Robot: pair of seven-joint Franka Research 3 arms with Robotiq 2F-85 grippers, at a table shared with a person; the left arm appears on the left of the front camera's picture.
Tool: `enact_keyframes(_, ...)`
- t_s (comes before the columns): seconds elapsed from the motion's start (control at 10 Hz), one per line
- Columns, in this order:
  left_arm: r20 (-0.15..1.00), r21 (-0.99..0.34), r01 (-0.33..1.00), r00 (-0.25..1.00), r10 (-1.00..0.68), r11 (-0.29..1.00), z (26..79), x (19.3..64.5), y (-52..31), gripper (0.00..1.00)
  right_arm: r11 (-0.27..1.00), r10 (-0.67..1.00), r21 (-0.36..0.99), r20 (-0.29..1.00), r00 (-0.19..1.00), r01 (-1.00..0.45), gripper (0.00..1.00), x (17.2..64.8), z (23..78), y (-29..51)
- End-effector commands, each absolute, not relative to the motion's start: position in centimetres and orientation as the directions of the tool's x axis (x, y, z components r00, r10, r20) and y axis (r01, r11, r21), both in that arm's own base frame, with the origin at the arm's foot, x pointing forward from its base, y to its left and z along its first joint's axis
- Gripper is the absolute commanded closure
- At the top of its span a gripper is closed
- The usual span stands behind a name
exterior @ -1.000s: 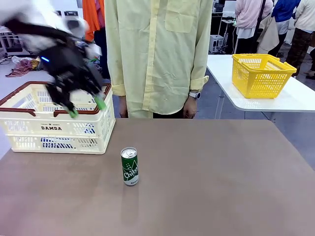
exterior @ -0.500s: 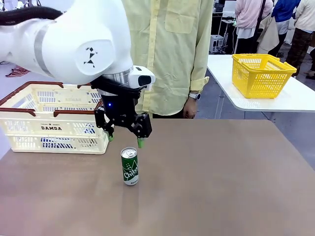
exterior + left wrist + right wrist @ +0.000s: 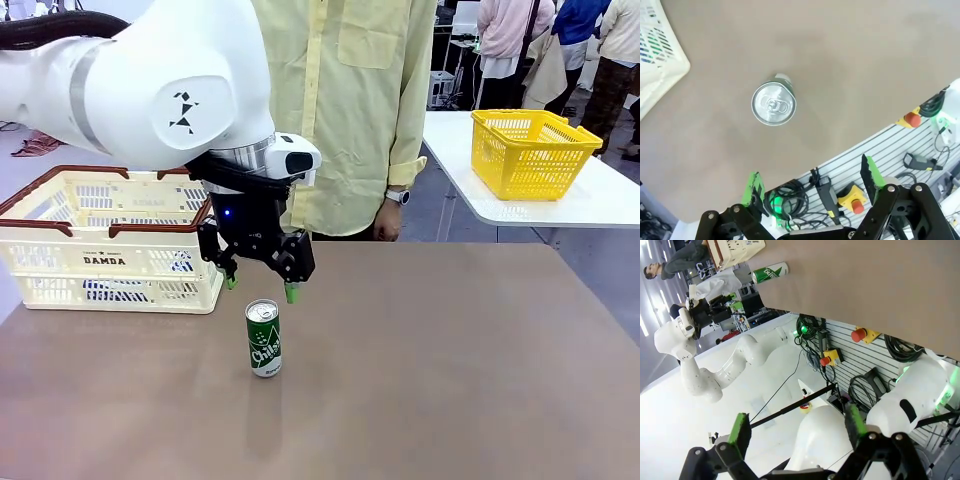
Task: Place the drinks into the Shopping basket.
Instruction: Pick up one drink and place it into the Shopping basket.
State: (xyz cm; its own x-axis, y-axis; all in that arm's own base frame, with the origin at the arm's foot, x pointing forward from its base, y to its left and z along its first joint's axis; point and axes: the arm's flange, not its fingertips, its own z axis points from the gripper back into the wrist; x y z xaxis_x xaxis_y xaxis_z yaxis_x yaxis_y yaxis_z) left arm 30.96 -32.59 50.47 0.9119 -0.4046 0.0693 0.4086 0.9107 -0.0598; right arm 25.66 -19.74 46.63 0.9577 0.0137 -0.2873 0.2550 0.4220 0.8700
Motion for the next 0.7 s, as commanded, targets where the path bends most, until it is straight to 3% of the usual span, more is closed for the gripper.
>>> enact_keyframes(0.0, 0.087, -0.107, 0.362, 0.931, -0.354, 0.926, 49.2, 32.2, -32.2, 0.0, 0.419, 0.021, 0.875, -0.278, 0.96, 0.244, 0.0, 25.5, 46.9, -19.9)
enact_keyframes(0.3, 0.073, -0.098, 0.138, 0.989, -0.131, 0.986, 45.1, 33.6, -32.4, 0.0, 0.419, 0.021, 0.875, -0.278, 0.96, 0.244, 0.0, 25.5, 46.9, -19.9)
enact_keyframes(0.6, 0.024, -0.061, 0.111, 0.994, -0.109, 0.992, 42.1, 35.6, -33.3, 0.0, 0.419, 0.021, 0.875, -0.278, 0.96, 0.244, 0.0, 25.5, 46.9, -19.9)
